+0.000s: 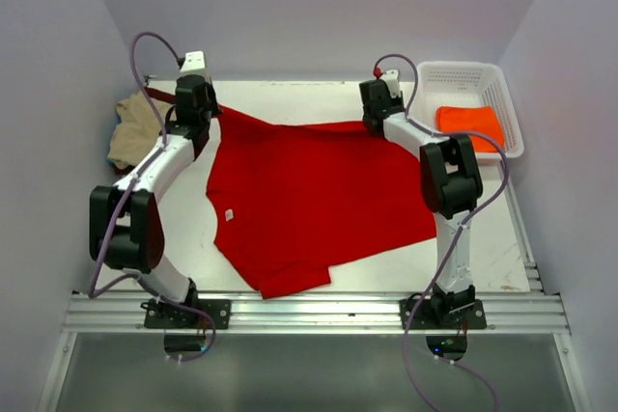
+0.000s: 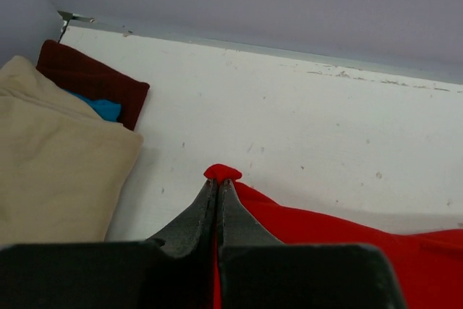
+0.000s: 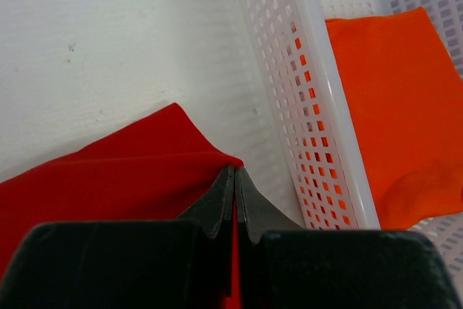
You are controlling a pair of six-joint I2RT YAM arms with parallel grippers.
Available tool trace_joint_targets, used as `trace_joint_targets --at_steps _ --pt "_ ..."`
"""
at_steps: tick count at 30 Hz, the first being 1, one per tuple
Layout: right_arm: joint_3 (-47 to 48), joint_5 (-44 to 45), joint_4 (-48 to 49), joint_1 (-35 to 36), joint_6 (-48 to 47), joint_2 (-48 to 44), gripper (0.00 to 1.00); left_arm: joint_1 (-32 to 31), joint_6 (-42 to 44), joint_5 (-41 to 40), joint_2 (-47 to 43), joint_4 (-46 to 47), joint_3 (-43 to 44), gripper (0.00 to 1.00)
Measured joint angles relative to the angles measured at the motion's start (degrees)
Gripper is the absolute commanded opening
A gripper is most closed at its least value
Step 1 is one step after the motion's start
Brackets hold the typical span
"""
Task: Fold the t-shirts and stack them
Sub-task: Fold the flattened tshirt in 1/3 of the way
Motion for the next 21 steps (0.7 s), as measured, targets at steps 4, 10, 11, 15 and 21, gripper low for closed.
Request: trace_joint_targets --at_steps 4,10,11,15,21 --pt "-2.89 -0.02 0.68 -0.02 0.15 -1.92 0.00 -0.76 -3.02 -0.07 -6.80 -1.25 -5.53 0.00" --pt "-6.78 0.00 1.62 0.00 0.31 -5.20 0.00 -2.67 -8.61 -0.35 -15.54 -6.88 -13.16 0.00" --pt "-7.48 0.00 1.73 -0.02 0.37 -5.77 0.00 -3.13 -9.77 -0.35 -17.20 -7.96 -14.73 0.00" --pt "-8.87 0.00 2.12 0.00 0.94 -7.02 0.00 -5.99 -13.88 -1.20 -24.15 -10.34 -22.32 0.00" --pt "-11.04 -0.02 2.12 0.00 2.47 -8.13 0.00 -9.62 -18.80 -1.79 -32.89 -14.08 -30.95 0.00"
